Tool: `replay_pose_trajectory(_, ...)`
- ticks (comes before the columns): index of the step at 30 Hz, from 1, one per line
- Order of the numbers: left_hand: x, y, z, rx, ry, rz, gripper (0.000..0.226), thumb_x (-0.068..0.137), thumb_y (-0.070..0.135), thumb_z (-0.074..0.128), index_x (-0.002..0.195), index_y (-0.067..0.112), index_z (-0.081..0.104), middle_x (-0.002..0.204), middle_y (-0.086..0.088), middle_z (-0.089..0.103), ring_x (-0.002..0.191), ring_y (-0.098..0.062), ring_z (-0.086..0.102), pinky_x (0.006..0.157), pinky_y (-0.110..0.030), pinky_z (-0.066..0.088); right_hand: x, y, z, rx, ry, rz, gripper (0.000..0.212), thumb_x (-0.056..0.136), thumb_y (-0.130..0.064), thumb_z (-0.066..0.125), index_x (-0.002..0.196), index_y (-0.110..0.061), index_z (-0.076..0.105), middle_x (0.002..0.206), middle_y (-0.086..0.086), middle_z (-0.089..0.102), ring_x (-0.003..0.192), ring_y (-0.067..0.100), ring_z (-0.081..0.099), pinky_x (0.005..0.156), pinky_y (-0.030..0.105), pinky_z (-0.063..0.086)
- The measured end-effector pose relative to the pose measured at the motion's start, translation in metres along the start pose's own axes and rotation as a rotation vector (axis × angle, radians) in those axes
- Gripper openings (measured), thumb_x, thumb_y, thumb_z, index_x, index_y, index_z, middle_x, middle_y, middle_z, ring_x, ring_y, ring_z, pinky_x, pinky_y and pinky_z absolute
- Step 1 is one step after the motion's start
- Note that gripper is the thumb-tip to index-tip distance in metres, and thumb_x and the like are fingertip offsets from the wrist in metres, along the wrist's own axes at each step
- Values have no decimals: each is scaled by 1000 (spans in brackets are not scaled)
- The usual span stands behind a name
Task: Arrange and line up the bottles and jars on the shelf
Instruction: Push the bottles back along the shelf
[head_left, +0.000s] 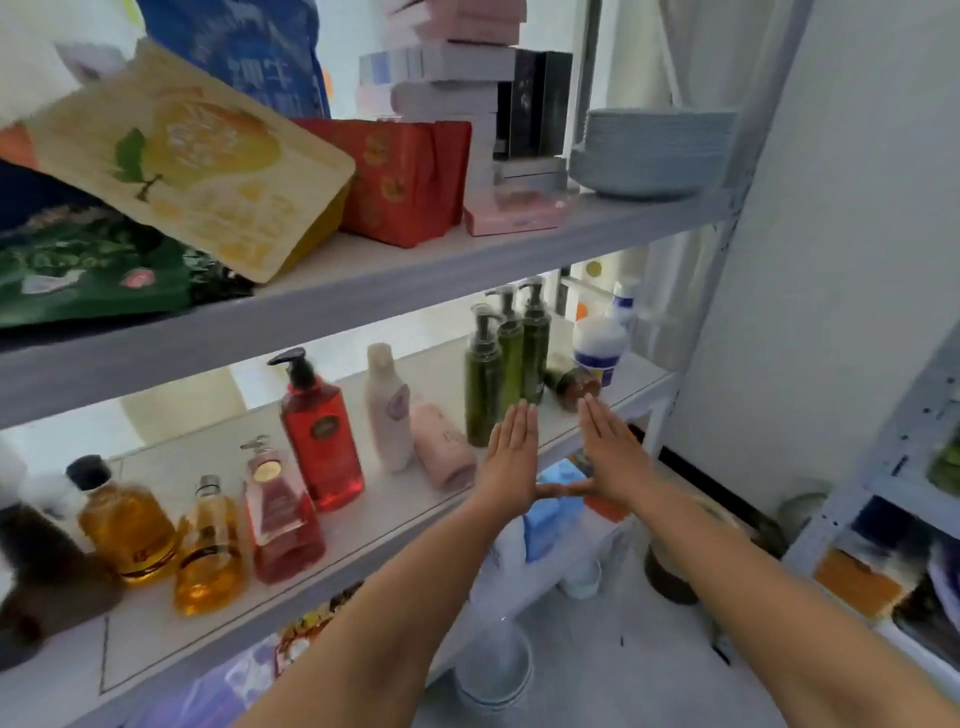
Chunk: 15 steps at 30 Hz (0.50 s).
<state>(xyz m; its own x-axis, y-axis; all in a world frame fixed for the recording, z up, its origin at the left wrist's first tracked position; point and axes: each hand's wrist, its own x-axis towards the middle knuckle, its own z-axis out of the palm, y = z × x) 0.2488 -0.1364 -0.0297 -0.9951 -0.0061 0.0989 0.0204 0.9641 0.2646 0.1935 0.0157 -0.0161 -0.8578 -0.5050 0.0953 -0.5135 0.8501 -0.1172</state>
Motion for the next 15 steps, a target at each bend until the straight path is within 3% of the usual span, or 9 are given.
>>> replay_pose_trajectory(6, 102, 51, 15, -45, 22, -72, 114, 81, 62, 56, 148, 5, -16, 158, -10, -20, 146, -24, -17, 121, -37, -4, 66, 113, -4, 180, -49, 137, 124, 71, -54, 72, 149, -6, -11, 159, 10, -14, 148, 23, -8, 120, 34, 4)
replay_pose_trajectory(11, 199, 62, 30, -93, 118, -105, 106, 85, 47, 62, 150, 9, -12, 160, -7, -14, 148, -21, -11, 121, -34, -1, 145, 175, -5, 309, 13, 177, 126, 67, -39, 81, 150, -4, -8, 160, 11, -6, 148, 26, 2, 119, 34, 11)
replay_pose_trajectory(15, 262, 72, 44, -69, 189, -156, 103, 86, 37, 64, 150, 10, -11, 160, -4, -14, 148, -20, -9, 116, -31, -6, 201, 216, -3, 469, 12, 242, 113, 72, -21, 79, 150, -6, -1, 159, 11, 6, 145, 28, 13, 118, 37, 19)
